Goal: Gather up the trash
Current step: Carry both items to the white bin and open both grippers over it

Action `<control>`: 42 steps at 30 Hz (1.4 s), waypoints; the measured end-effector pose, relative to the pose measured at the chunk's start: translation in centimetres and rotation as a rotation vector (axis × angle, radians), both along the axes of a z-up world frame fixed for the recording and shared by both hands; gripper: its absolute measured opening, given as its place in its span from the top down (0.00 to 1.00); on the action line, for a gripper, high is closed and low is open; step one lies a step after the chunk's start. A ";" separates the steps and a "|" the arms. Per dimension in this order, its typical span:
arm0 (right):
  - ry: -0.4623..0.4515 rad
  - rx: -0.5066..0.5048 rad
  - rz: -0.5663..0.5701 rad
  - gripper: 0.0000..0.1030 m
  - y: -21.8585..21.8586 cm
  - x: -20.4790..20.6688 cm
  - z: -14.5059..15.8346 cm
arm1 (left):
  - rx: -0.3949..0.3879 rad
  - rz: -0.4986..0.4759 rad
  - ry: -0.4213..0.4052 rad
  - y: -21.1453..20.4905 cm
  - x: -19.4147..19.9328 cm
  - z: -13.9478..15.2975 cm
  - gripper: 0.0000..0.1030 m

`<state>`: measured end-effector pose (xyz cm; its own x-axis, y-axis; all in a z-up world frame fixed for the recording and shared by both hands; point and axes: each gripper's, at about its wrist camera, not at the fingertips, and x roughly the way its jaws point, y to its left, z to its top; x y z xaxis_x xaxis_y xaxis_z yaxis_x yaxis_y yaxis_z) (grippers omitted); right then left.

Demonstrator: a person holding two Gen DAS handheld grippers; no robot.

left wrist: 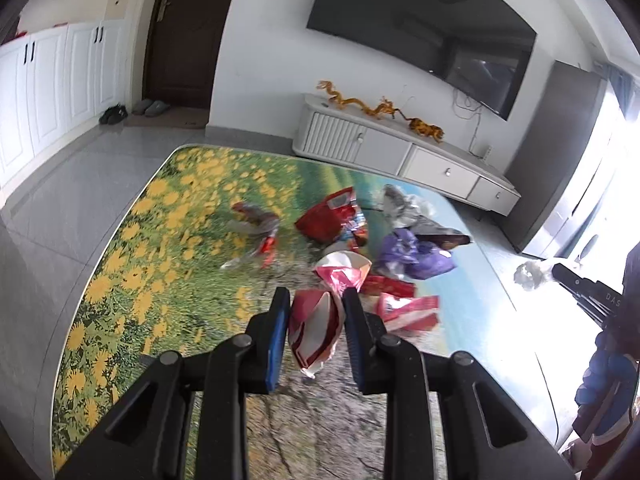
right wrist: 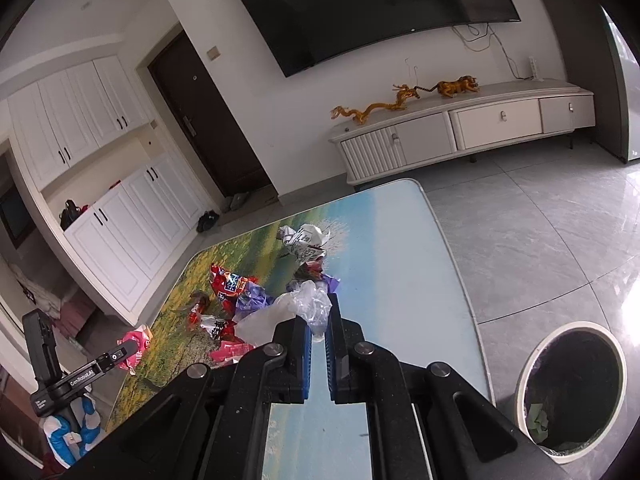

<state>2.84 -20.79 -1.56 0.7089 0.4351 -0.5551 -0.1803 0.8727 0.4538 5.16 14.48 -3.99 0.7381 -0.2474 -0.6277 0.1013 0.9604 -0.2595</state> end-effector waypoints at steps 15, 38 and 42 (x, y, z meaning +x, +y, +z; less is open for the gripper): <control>-0.075 -0.020 -0.169 0.94 -8.4 -4.8 0.2 | 0.037 -0.208 -0.036 -11.0 -0.6 4.2 0.75; 0.230 -0.046 -0.557 0.91 -23.6 -6.1 -10.6 | 0.141 -0.770 0.148 -46.5 4.1 -2.0 0.73; 0.273 -0.052 -0.574 0.91 -24.9 -5.6 -12.1 | 0.142 -0.802 0.168 -49.8 4.4 -3.0 0.73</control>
<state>-2.78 -45.67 -13.62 0.6515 -0.0048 -0.7586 0.4390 0.8179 0.3718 9.56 -35.28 -7.01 0.2649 -0.5684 -0.7789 0.7399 0.6378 -0.2139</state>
